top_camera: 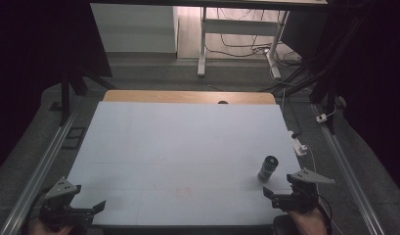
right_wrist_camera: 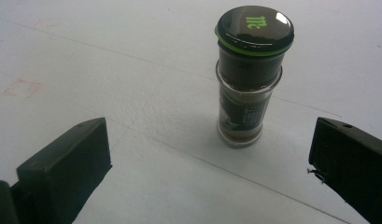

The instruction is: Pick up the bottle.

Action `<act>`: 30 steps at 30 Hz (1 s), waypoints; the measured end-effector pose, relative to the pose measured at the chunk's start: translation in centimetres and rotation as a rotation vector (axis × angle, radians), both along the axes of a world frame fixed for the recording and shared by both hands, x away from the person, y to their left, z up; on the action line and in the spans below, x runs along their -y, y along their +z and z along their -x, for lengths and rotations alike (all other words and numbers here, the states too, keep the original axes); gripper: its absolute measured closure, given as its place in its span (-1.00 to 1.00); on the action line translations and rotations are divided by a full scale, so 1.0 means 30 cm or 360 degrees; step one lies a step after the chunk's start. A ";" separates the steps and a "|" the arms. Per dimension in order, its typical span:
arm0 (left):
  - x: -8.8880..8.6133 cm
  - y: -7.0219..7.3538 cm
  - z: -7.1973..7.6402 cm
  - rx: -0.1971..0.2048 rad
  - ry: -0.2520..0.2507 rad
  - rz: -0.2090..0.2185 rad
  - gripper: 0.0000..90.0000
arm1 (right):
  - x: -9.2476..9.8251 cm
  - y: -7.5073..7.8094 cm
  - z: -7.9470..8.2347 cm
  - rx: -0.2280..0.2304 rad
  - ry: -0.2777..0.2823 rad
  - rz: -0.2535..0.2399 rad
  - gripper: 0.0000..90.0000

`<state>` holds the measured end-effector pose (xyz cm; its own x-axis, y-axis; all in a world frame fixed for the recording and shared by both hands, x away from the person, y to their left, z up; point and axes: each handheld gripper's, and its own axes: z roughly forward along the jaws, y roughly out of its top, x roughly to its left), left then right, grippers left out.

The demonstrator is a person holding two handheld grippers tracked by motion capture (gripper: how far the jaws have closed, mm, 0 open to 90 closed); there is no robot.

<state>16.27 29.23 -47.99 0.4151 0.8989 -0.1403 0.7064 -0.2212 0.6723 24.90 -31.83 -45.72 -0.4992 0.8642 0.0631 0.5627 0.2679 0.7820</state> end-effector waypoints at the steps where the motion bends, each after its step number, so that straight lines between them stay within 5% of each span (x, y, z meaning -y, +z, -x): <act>1: 0.000 0.000 0.000 0.0000 0.0000 0.0001 -0.99 | 0.001 -0.001 -0.002 -0.0006 0.0001 -0.0008 -1.00; 23: 0.006 0.000 0.001 0.0003 -0.0008 -0.0023 -1.00 | 0.004 -0.006 -0.057 -0.0090 0.0007 0.0025 -1.00; 30: 0.005 0.000 0.001 0.0001 -0.0003 -0.0022 -1.00 | -0.012 -0.015 -0.094 -0.0091 0.0015 0.0092 -1.00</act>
